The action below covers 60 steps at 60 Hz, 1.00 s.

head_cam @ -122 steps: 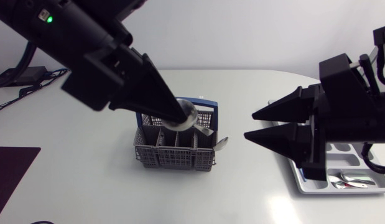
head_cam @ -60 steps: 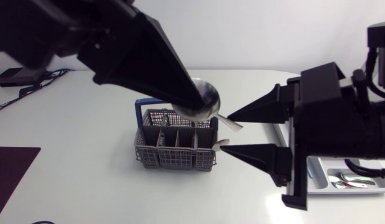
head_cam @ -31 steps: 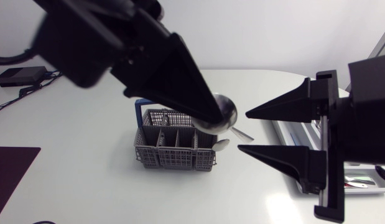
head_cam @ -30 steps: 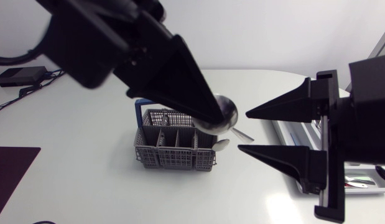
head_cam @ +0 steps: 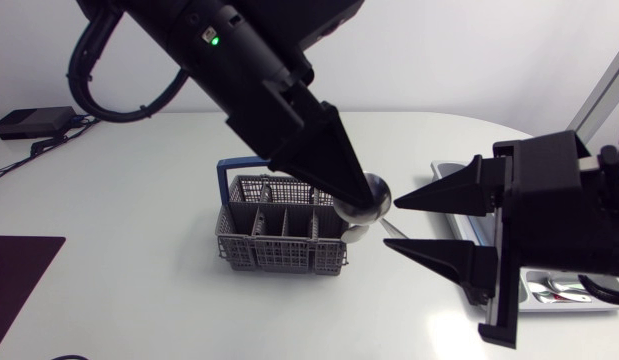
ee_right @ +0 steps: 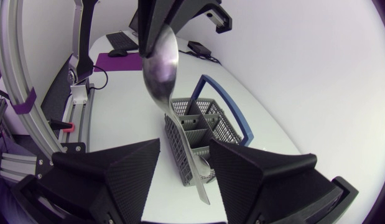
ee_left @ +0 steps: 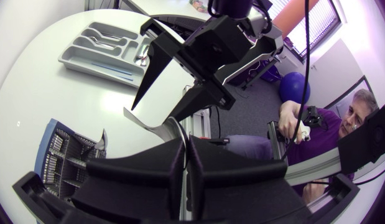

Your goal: Sort the cutlery from the basket into the organizer compartments.

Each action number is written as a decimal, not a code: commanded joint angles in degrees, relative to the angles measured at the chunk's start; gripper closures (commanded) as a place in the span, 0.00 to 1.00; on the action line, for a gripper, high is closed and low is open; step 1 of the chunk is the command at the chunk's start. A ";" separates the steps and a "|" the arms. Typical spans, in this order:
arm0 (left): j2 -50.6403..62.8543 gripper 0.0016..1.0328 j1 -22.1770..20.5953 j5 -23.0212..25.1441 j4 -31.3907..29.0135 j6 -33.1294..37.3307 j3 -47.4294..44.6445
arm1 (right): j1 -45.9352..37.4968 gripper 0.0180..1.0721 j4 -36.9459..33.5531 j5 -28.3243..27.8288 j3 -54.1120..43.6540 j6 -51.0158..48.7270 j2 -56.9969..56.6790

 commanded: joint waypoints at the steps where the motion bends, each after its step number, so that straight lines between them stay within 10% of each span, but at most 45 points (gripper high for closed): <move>1: 0.65 0.97 0.00 1.27 0.09 1.38 1.73 | -0.67 0.53 1.21 -0.93 -1.58 -1.50 0.78; 43: 0.74 0.97 0.18 1.62 -0.18 1.21 2.09 | 1.88 0.95 3.41 -1.45 -1.49 0.34 3.33; 60: 1.00 0.97 1.06 2.06 -0.09 0.85 3.14 | 1.97 0.95 3.15 -1.19 -1.40 1.57 3.42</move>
